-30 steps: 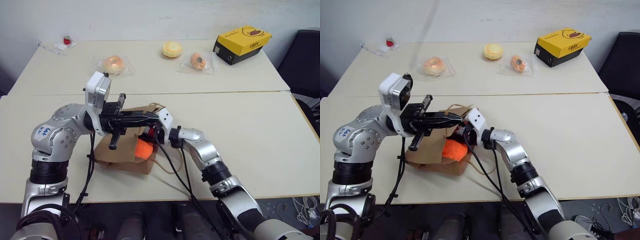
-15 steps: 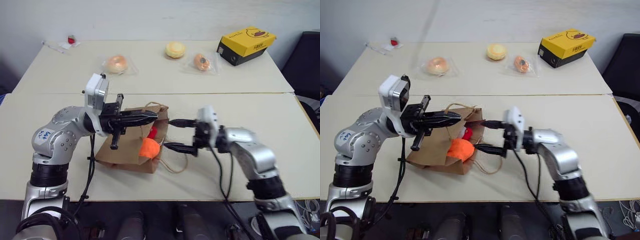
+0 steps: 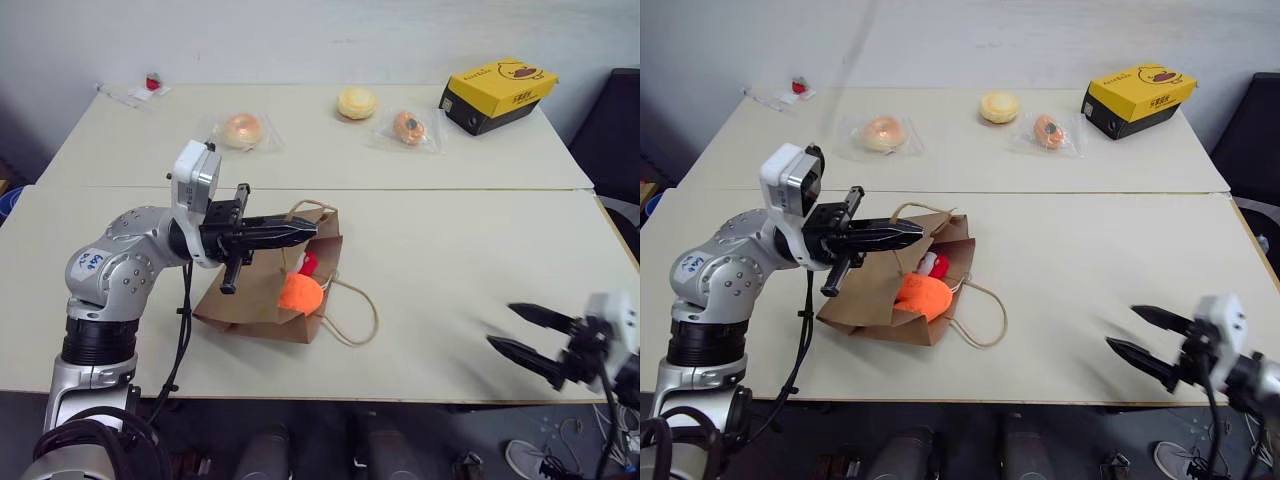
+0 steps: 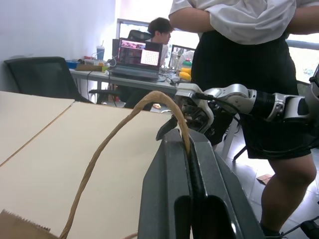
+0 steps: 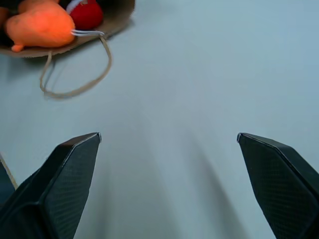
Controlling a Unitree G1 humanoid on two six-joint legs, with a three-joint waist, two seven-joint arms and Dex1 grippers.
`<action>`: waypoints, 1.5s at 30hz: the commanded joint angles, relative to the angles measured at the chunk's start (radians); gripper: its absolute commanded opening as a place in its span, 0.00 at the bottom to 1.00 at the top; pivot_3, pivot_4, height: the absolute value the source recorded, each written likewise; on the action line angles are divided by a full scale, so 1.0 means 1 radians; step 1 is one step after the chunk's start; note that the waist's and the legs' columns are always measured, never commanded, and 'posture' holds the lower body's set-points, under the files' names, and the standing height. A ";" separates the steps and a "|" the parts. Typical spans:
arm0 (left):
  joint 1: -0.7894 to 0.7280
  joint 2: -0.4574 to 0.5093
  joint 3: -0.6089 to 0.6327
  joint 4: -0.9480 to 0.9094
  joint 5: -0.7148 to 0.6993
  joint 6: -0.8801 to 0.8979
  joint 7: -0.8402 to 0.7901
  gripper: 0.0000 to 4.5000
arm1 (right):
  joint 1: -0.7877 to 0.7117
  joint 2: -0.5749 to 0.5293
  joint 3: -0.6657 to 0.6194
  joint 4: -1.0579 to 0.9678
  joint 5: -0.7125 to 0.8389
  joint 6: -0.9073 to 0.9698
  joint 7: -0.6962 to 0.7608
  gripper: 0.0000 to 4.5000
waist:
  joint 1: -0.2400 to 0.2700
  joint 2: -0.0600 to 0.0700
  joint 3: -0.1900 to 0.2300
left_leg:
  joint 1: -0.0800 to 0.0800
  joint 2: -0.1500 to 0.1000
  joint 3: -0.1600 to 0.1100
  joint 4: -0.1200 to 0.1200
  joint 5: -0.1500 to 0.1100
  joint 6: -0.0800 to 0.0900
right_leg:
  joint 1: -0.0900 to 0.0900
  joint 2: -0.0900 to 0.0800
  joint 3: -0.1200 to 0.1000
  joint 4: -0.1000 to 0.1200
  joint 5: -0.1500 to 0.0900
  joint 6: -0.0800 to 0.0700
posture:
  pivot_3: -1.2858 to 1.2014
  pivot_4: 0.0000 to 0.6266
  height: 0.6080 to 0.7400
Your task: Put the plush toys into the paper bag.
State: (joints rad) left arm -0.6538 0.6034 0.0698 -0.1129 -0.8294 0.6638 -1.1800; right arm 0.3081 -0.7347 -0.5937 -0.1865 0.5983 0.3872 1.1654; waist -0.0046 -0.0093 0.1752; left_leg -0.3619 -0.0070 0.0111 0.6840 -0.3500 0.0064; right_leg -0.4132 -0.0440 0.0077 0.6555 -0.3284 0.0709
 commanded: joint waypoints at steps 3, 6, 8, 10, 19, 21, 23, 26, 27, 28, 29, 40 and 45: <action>-0.030 0.000 0.006 0.004 0.016 -0.026 -0.014 0.00 | 0.054 -0.017 0.005 -0.176 0.126 0.158 -0.067 0.99 | -0.001 0.000 0.000 | 0.007 0.000 0.000 -0.003 -0.002 0.003 | 0.006 0.000 0.000 -0.001 0.000 0.000 | 0.52 0.24 1.00; -0.032 -0.005 0.006 0.003 0.014 -0.021 -0.010 0.00 | 0.008 -0.062 0.084 -0.324 0.292 0.427 -0.207 0.99 | -0.001 0.000 0.000 | 0.007 0.000 0.000 -0.002 0.000 0.000 | 0.005 0.000 0.001 -0.001 0.000 0.000 | 0.52 0.24 1.00; -0.032 -0.006 0.008 -0.002 0.008 -0.015 -0.007 0.00 | -0.041 -0.102 0.121 -0.369 0.406 0.605 -0.330 0.99 | 0.002 0.000 0.000 | 0.006 0.001 -0.001 -0.002 0.000 -0.001 | 0.005 -0.001 0.000 -0.001 0.000 0.000 | 0.52 0.24 1.00; -0.037 -0.012 0.016 -0.005 -0.003 -0.008 0.003 0.00 | -0.093 -0.129 0.148 -0.378 0.564 0.735 -0.414 0.99 | 0.006 0.000 0.000 | 0.005 0.001 -0.002 -0.002 0.000 -0.001 | 0.005 -0.002 -0.001 -0.002 0.000 0.000 | 0.52 0.24 1.00; -0.046 -0.008 0.038 -0.014 -0.026 0.011 0.020 0.00 | -0.272 -0.200 0.417 -0.182 1.227 0.835 -0.999 0.99 | 0.005 -0.001 0.000 | 0.000 0.001 -0.005 -0.002 0.000 0.000 | 0.003 -0.002 -0.003 -0.008 0.000 0.000 | 0.52 0.24 1.00; -0.047 -0.006 0.042 -0.019 -0.030 0.017 0.024 0.00 | -0.316 -0.180 0.506 -0.148 1.345 0.766 -1.131 0.99 | 0.003 -0.001 0.000 | -0.002 0.001 -0.005 -0.001 0.000 0.000 | 0.002 -0.002 -0.003 -0.008 0.000 0.000 | 0.52 0.24 1.00; -0.048 -0.005 0.045 -0.023 -0.034 0.020 0.028 0.00 | -0.365 -0.137 0.567 -0.117 1.374 0.735 -1.192 0.99 | 0.000 -0.002 0.000 | -0.004 0.001 -0.006 0.000 0.000 0.000 | 0.001 -0.002 -0.005 -0.008 0.000 0.000 | 0.52 0.24 1.00; -0.047 -0.004 0.045 -0.027 -0.033 0.021 0.031 0.00 | -0.426 -0.059 0.604 -0.067 1.374 0.720 -1.228 0.99 | 0.001 -0.002 0.000 | -0.006 0.001 -0.006 0.001 0.000 0.000 | 0.000 -0.002 -0.005 -0.008 0.000 0.000 | 0.52 0.24 1.00; -0.047 -0.002 0.045 -0.030 -0.031 0.020 0.031 0.00 | -0.443 -0.035 0.612 -0.048 1.374 0.712 -1.255 0.99 | 0.001 -0.002 0.000 | -0.006 0.001 -0.006 0.001 0.000 0.000 | -0.001 -0.002 -0.006 -0.008 0.000 0.000 | 0.52 0.24 1.00; -0.047 -0.001 0.048 -0.032 -0.034 0.023 0.034 0.00 | -0.458 -0.012 0.619 -0.030 1.374 0.705 -1.291 0.99 | 0.001 -0.002 0.000 | -0.007 0.001 -0.007 0.001 0.000 0.001 | -0.001 -0.002 -0.006 -0.008 0.000 0.000 | 0.52 0.24 1.00; -0.048 0.000 0.049 -0.035 -0.035 0.024 0.036 0.00 | -0.468 0.003 0.627 -0.015 1.374 0.705 -1.317 0.99 | 0.001 -0.001 0.000 | -0.007 0.001 -0.007 0.001 0.000 0.001 | -0.001 -0.002 -0.006 -0.008 0.000 0.001 | 0.52 0.24 1.00; -0.031 -0.004 0.054 -0.065 -0.033 0.022 0.049 0.00 | -0.505 0.123 0.611 0.022 1.374 0.713 -1.451 0.99 | -0.002 -0.002 -0.001 | -0.007 0.001 -0.007 0.000 0.000 0.001 | 0.000 -0.002 -0.006 -0.009 0.001 0.001 | 0.52 0.24 1.00; -0.017 0.014 0.070 -0.064 -0.035 0.025 0.039 0.00 | -0.468 -0.056 0.504 0.056 1.374 0.803 -1.351 0.99 | 0.009 -0.002 0.000 | -0.008 0.001 -0.008 0.001 0.000 0.002 | 0.001 -0.003 -0.006 -0.010 0.001 0.002 | 0.52 0.24 1.00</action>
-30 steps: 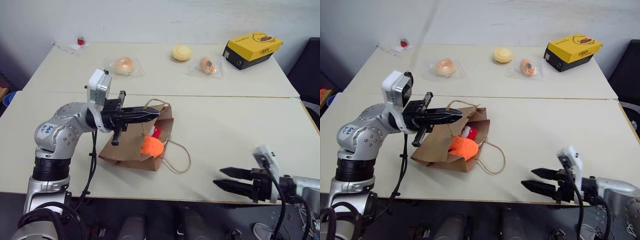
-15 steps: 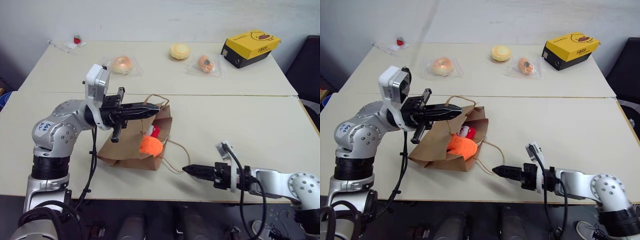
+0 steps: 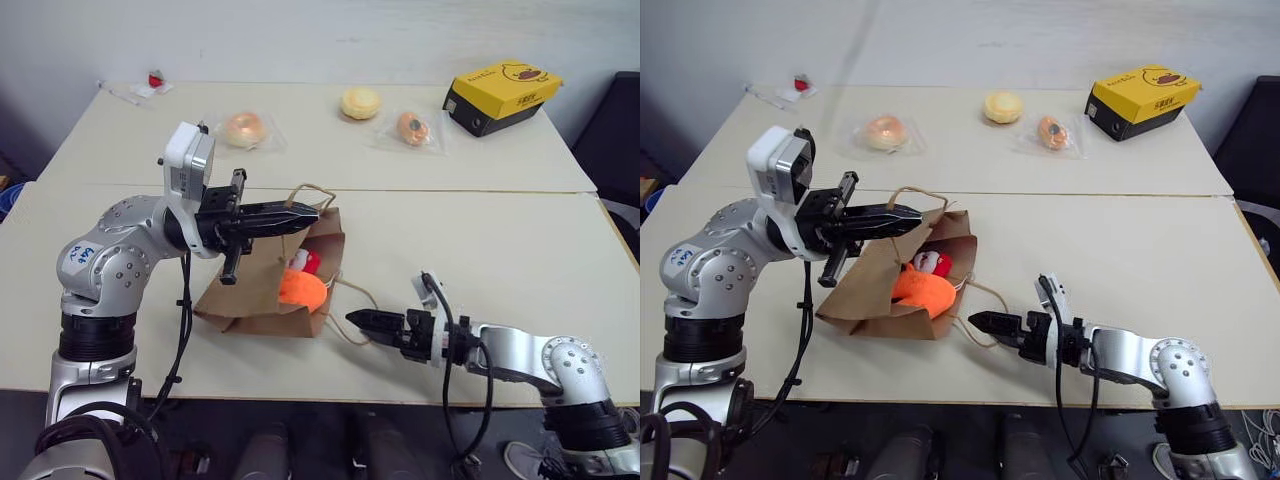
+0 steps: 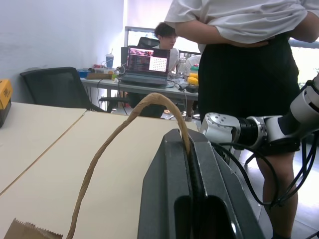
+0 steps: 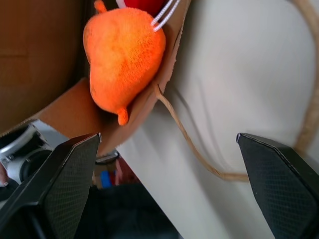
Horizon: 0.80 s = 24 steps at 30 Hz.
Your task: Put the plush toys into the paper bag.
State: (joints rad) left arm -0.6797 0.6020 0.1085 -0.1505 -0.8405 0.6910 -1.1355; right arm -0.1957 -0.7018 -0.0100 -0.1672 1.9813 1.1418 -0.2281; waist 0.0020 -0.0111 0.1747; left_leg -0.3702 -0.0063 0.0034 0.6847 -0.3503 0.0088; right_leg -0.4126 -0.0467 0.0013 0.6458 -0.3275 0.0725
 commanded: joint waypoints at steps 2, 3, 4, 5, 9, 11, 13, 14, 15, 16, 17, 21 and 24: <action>0.014 0.015 0.025 -0.026 -0.017 -0.008 -0.010 0.00 | 0.048 -0.136 -0.090 0.061 -0.009 0.069 0.065 0.99 | 0.003 0.000 0.000 | 0.000 0.000 0.000 0.000 -0.001 0.001 | 0.001 0.000 0.000 -0.001 0.000 0.001 | 0.52 0.24 1.00; 0.014 0.009 0.024 -0.028 -0.020 -0.008 -0.007 0.00 | 0.048 -0.142 -0.085 0.069 -0.009 0.071 0.066 0.99 | 0.000 -0.001 0.000 | 0.000 0.000 0.000 0.000 -0.001 0.002 | 0.002 0.000 0.000 -0.001 0.001 0.001 | 0.52 0.24 1.00; 0.014 0.006 0.024 -0.030 -0.023 -0.008 -0.004 0.00 | 0.048 -0.145 -0.080 0.073 -0.009 0.073 0.068 0.99 | -0.002 -0.001 0.000 | 0.000 0.000 0.000 0.000 -0.001 0.002 | 0.002 0.000 0.000 -0.002 0.001 0.001 | 0.52 0.24 1.00; 0.014 0.003 0.024 -0.031 -0.024 -0.007 -0.002 0.00 | 0.045 -0.141 -0.074 0.078 -0.009 0.070 0.064 0.99 | -0.003 -0.001 0.000 | 0.000 0.000 0.000 0.000 -0.001 0.002 | 0.002 0.000 0.000 -0.002 0.001 0.001 | 0.52 0.24 1.00; 0.014 0.000 0.020 -0.032 -0.020 -0.008 -0.002 0.00 | 0.004 -0.035 -0.018 0.079 -0.009 0.025 0.011 0.99 | -0.010 -0.001 -0.001 | 0.000 0.000 0.000 0.000 -0.001 0.001 | 0.001 0.000 0.000 -0.002 0.001 0.001 | 0.52 0.24 1.00; 0.011 -0.001 0.019 -0.032 -0.021 -0.006 -0.001 0.00 | -0.006 0.010 0.002 0.068 -0.009 0.022 -0.009 0.99 | -0.017 -0.001 -0.001 | 0.001 0.000 0.000 0.000 -0.001 0.001 | 0.001 0.000 0.000 -0.002 0.001 0.001 | 0.52 0.24 1.00; 0.006 -0.001 0.020 -0.028 -0.021 -0.005 -0.002 0.00 | -0.006 0.042 0.013 0.057 -0.009 0.023 -0.025 0.99 | -0.023 -0.001 -0.001 | 0.001 0.000 0.000 0.000 0.000 0.001 | 0.001 0.000 0.001 -0.001 0.001 0.001 | 0.52 0.24 1.00; 0.002 -0.001 0.022 -0.023 -0.021 -0.006 -0.001 0.00 | -0.003 0.059 0.015 0.051 -0.009 0.026 -0.027 0.99 | -0.025 -0.001 -0.001 | 0.001 0.000 0.000 0.000 0.000 0.001 | 0.001 0.000 0.000 -0.001 0.001 0.001 | 0.52 0.24 1.00; 0.000 -0.001 0.024 -0.020 -0.022 -0.006 0.001 0.00 | 0.000 0.071 0.015 0.047 -0.009 0.028 -0.029 0.99 | -0.028 -0.001 -0.001 | 0.001 0.000 0.000 -0.001 0.000 0.001 | 0.001 0.000 0.000 -0.001 0.001 0.001 | 0.52 0.24 1.00; -0.003 -0.001 0.026 -0.018 -0.022 -0.006 0.001 0.00 | 0.004 0.082 0.015 0.039 -0.009 0.027 -0.036 0.99 | -0.029 -0.001 -0.001 | 0.001 0.000 0.000 -0.001 0.000 0.001 | 0.001 0.000 0.000 0.000 0.001 0.001 | 0.52 0.24 1.00; -0.003 0.000 0.028 -0.018 -0.023 -0.005 0.002 0.00 | 0.009 0.087 0.016 0.030 -0.009 0.026 -0.043 0.99 | -0.031 -0.001 -0.001 | 0.001 0.000 0.000 -0.001 0.000 0.001 | 0.001 0.000 0.000 0.000 0.001 0.001 | 0.52 0.24 1.00; -0.003 0.007 0.034 -0.011 -0.017 -0.010 0.000 0.00 | 0.023 0.122 0.008 0.006 -0.009 0.016 -0.052 0.99 | -0.029 -0.001 -0.001 | 0.000 0.000 0.000 -0.002 0.000 0.001 | 0.001 0.000 0.000 0.000 0.001 0.001 | 0.52 0.24 1.00; -0.003 0.008 0.033 -0.010 -0.016 -0.011 0.000 0.00 | 0.008 0.150 0.006 0.019 -0.009 0.002 -0.074 0.99 | -0.030 -0.001 -0.001 | 0.000 0.000 0.000 -0.002 0.000 0.001 | 0.001 0.000 0.001 0.000 0.001 0.001 | 0.52 0.24 1.00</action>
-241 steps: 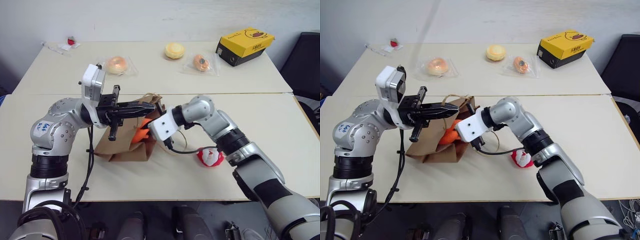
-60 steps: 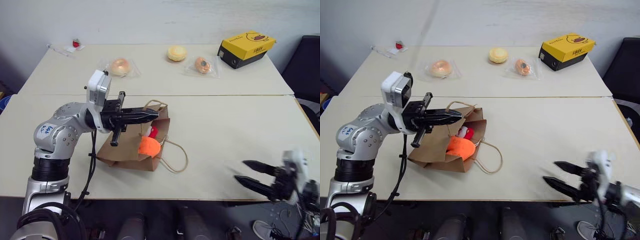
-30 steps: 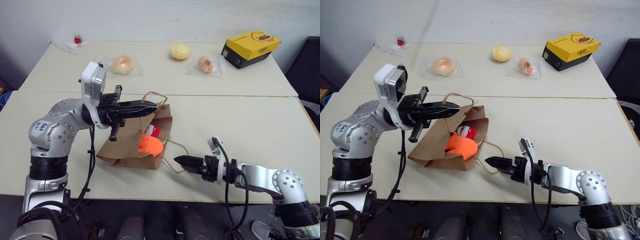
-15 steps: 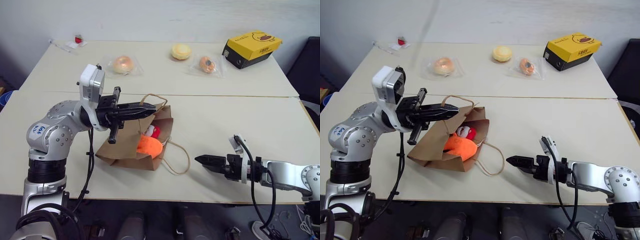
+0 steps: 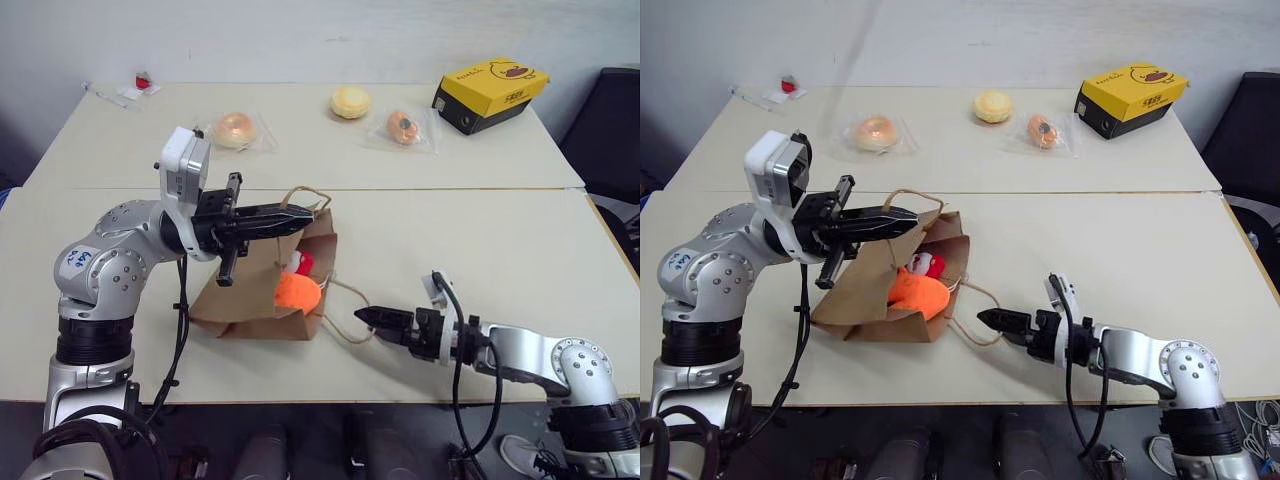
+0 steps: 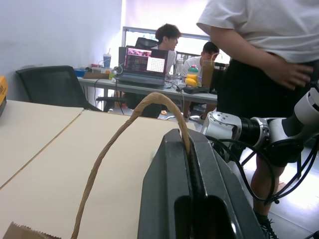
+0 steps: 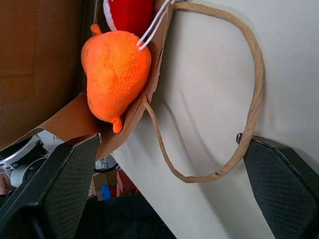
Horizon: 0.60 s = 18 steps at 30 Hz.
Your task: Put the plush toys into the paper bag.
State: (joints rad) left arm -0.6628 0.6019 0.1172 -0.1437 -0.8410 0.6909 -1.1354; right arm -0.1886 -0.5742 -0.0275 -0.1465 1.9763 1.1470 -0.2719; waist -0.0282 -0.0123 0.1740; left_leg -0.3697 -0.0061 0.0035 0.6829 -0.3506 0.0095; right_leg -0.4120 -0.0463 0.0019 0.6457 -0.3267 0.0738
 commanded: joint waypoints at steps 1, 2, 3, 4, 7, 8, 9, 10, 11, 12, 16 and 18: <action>-0.019 0.008 0.023 -0.016 -0.015 -0.012 0.000 0.00 | -0.008 0.038 0.024 0.002 -0.004 -0.008 -0.035 0.99 | 0.000 0.000 0.000 | 0.000 0.000 0.000 0.000 0.000 0.000 | 0.000 0.000 0.000 0.000 0.000 0.000 | 0.52 0.24 1.00; -0.019 0.006 0.022 -0.016 -0.014 -0.013 0.000 0.00 | -0.018 0.055 0.025 0.006 -0.004 -0.014 -0.040 0.99 | 0.000 0.000 0.000 | 0.000 0.000 0.000 0.000 0.000 0.000 | 0.000 0.000 0.000 0.000 0.000 0.000 | 0.52 0.24 1.00; -0.018 0.005 0.022 -0.016 -0.014 -0.014 0.001 0.00 | -0.025 0.069 0.025 0.008 -0.004 -0.019 -0.046 0.99 | -0.001 0.000 0.000 | 0.000 0.000 0.000 0.000 0.000 0.000 | 0.000 0.000 0.000 0.000 0.000 0.000 | 0.52 0.24 1.00; -0.018 0.004 0.020 -0.018 -0.013 -0.014 0.002 0.00 | -0.033 0.085 0.026 0.011 -0.004 -0.026 -0.056 0.99 | -0.001 0.000 0.000 | 0.000 0.000 0.000 0.000 0.000 0.000 | -0.001 0.000 0.000 0.000 0.000 0.000 | 0.52 0.24 1.00; -0.016 0.001 0.019 -0.020 -0.012 -0.016 0.004 0.00 | -0.045 0.119 0.022 0.019 -0.004 -0.048 -0.088 0.91 | 0.001 0.000 0.000 | -0.001 0.000 0.000 0.000 0.000 0.000 | -0.001 0.000 0.000 0.000 0.000 0.000 | 0.52 0.24 1.00; -0.012 0.001 0.021 -0.021 -0.013 -0.018 0.003 0.00 | -0.049 0.127 0.021 0.020 -0.004 -0.055 -0.096 0.86 | 0.001 0.000 0.000 | -0.001 0.000 0.000 0.000 0.000 0.000 | -0.001 0.000 0.000 0.000 0.000 0.000 | 0.52 0.24 1.00; -0.009 0.000 0.023 -0.021 -0.013 -0.020 0.005 0.00 | -0.053 0.135 0.018 0.019 -0.004 -0.059 -0.100 0.77 | 0.001 0.000 0.000 | -0.001 0.000 0.000 0.000 0.000 0.000 | -0.001 0.000 0.000 0.000 0.000 0.000 | 0.52 0.24 1.00; -0.004 -0.002 0.023 -0.020 -0.011 -0.023 0.005 0.00 | -0.057 0.142 0.014 0.018 -0.004 -0.061 -0.101 0.70 | 0.001 0.000 0.000 | -0.001 0.000 0.000 0.000 0.000 0.000 | -0.001 0.000 0.000 0.000 0.000 0.000 | 0.52 0.24 1.00; -0.001 -0.003 0.021 -0.019 -0.009 -0.027 0.004 0.00 | -0.061 0.151 0.004 0.015 -0.004 -0.063 -0.095 0.63 | 0.002 0.001 0.000 | -0.002 0.000 0.000 0.000 0.000 0.000 | -0.001 0.000 0.000 0.000 0.000 0.000 | 0.52 0.24 1.00; 0.001 -0.005 0.018 -0.017 -0.005 -0.032 0.002 0.00 | -0.066 0.161 -0.008 0.015 -0.004 -0.067 -0.093 0.55 | 0.002 0.001 0.000 | -0.002 0.000 0.000 0.000 0.000 0.000 | -0.001 0.000 0.000 0.000 0.000 0.000 | 0.52 0.24 1.00; 0.000 -0.015 0.013 -0.009 -0.001 -0.045 -0.001 0.00 | -0.076 0.191 -0.058 -0.004 -0.004 -0.083 -0.081 0.22 | 0.002 0.001 0.000 | -0.002 0.000 0.000 0.000 0.000 0.000 | -0.001 0.000 0.000 0.000 0.000 0.000 | 0.52 0.24 1.00; -0.001 -0.024 0.009 -0.005 0.002 -0.054 -0.002 0.00 | -0.079 0.209 -0.095 -0.022 -0.004 -0.094 -0.070 0.05 | 0.002 0.001 0.000 | -0.002 0.000 0.000 0.000 0.000 0.000 | -0.001 0.000 0.000 0.000 0.000 0.000 | 0.52 0.24 1.00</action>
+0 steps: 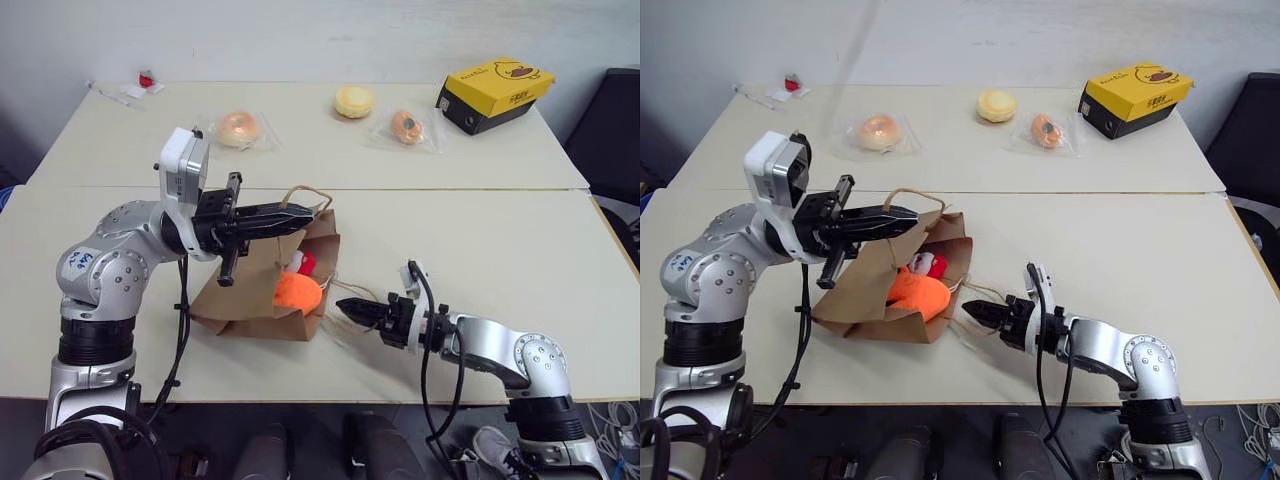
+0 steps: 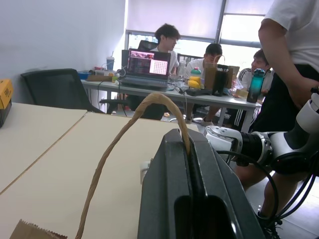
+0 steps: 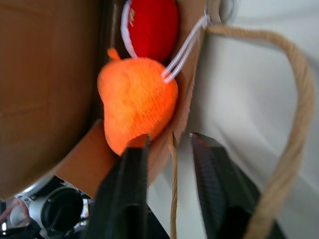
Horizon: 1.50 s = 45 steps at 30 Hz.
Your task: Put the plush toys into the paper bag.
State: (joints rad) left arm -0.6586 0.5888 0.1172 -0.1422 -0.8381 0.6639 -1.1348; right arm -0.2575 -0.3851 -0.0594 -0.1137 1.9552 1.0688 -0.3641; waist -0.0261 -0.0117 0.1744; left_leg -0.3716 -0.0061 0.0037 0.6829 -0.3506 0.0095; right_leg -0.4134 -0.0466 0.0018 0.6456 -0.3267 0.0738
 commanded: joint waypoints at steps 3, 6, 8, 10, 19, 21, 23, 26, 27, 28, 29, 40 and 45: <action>-0.006 -0.032 0.004 0.002 0.001 -0.040 -0.001 0.00 | -0.016 0.051 -0.118 -0.089 0.017 -0.032 0.031 0.00 | 0.000 0.000 0.000 | 0.000 0.000 0.000 0.000 0.000 0.000 | 0.000 0.000 0.000 0.000 0.000 0.000 | 0.52 0.24 1.00; -0.011 -0.049 -0.003 0.013 0.009 -0.055 -0.002 0.00 | -0.022 0.073 -0.163 -0.131 0.017 -0.049 0.038 0.00 | -0.001 0.000 0.000 | 0.000 0.000 0.000 0.000 0.000 0.000 | 0.000 0.000 0.000 0.000 0.000 0.000 | 0.52 0.24 1.00; -0.017 -0.066 -0.001 0.020 0.011 -0.070 0.007 0.00 | -0.026 0.080 -0.204 -0.173 0.017 -0.069 0.053 0.00 | 0.000 0.000 0.000 | 0.000 0.000 0.000 0.000 0.000 0.000 | 0.000 0.000 0.000 0.000 0.000 0.000 | 0.52 0.24 1.00; -0.022 -0.086 0.005 0.028 0.016 -0.092 0.018 0.00 | -0.037 0.094 -0.254 -0.218 0.017 -0.105 0.075 0.00 | 0.000 0.001 0.000 | 0.000 0.000 0.000 0.000 0.000 0.000 | 0.000 0.000 0.000 0.000 0.000 0.000 | 0.52 0.24 1.00; -0.067 -0.167 0.007 0.111 0.081 -0.233 0.053 0.00 | -0.172 0.016 -0.387 -0.210 0.017 -0.135 0.197 0.00 | 0.001 0.001 0.000 | 0.000 0.000 0.000 0.000 0.000 0.000 | 0.000 0.000 0.000 0.000 0.000 0.000 | 0.52 0.24 1.00; -0.086 -0.183 0.004 0.137 0.097 -0.265 0.058 0.00 | -0.218 -0.007 -0.398 -0.177 0.017 -0.131 0.204 0.00 | 0.001 0.001 0.000 | 0.000 0.000 0.000 0.000 0.000 0.000 | 0.000 0.000 0.000 0.000 0.000 0.000 | 0.52 0.24 1.00; -0.111 -0.201 0.004 0.164 0.117 -0.301 0.065 0.00 | -0.276 -0.043 -0.405 -0.137 0.017 -0.116 0.219 0.00 | 0.001 0.001 0.001 | 0.000 0.000 0.000 0.000 0.000 0.000 | 0.000 0.000 0.000 0.000 0.000 0.000 | 0.52 0.24 1.00; -0.135 -0.219 0.015 0.192 0.131 -0.339 0.081 0.00 | -0.356 -0.091 -0.412 -0.073 0.017 -0.090 0.241 0.00 | 0.001 0.001 0.001 | 0.000 0.000 0.001 0.000 0.000 0.000 | -0.001 0.000 0.000 0.000 0.000 0.000 | 0.52 0.24 1.00; -0.141 -0.223 0.020 0.200 0.131 -0.344 0.087 0.00 | -0.377 -0.103 -0.413 -0.053 0.017 -0.084 0.245 0.00 | 0.001 0.001 0.001 | 0.000 0.000 0.001 0.000 0.000 0.000 | -0.001 0.000 0.000 0.000 0.000 0.000 | 0.52 0.24 1.00; -0.146 -0.225 0.022 0.206 0.138 -0.355 0.092 0.00 | -0.403 -0.121 -0.410 -0.027 0.017 -0.072 0.253 0.00 | 0.000 0.001 0.001 | 0.000 0.000 0.001 0.000 0.000 0.000 | -0.001 0.000 0.000 0.000 0.000 0.000 | 0.52 0.24 1.00; -0.150 -0.227 0.023 0.212 0.143 -0.363 0.094 0.00 | -0.420 -0.134 -0.408 -0.008 0.017 -0.062 0.260 0.00 | 0.000 0.001 0.001 | 0.000 0.000 0.001 0.000 0.000 0.000 | -0.001 0.000 0.000 0.000 0.000 0.000 | 0.52 0.24 1.00; -0.108 -0.225 0.029 0.211 0.219 -0.449 0.183 0.00 | -0.516 -0.185 -0.303 0.091 0.012 -0.018 0.245 0.00 | 0.000 0.001 0.001 | -0.002 0.000 0.001 0.000 0.000 0.000 | -0.001 0.000 0.000 0.000 0.000 0.000 | 0.52 0.24 1.00; -0.072 -0.223 -0.002 0.187 0.269 -0.486 0.177 0.00 | -0.415 -0.247 -0.262 0.024 -0.073 -0.006 0.303 0.00 | 0.015 0.001 0.001 | -0.003 0.000 0.001 0.000 0.000 0.000 | -0.002 0.000 0.000 -0.001 0.000 0.001 | 0.52 0.24 1.00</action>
State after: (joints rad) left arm -0.7286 0.3608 0.1269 0.0907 -0.5809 0.2022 -0.9574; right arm -0.6690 -0.6017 -0.3112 -0.0295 1.8981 1.0617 -0.0979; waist -0.0116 -0.0106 0.1751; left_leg -0.3750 -0.0062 0.0048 0.6829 -0.3506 0.0098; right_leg -0.4157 -0.0469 0.0016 0.6445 -0.3263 0.0746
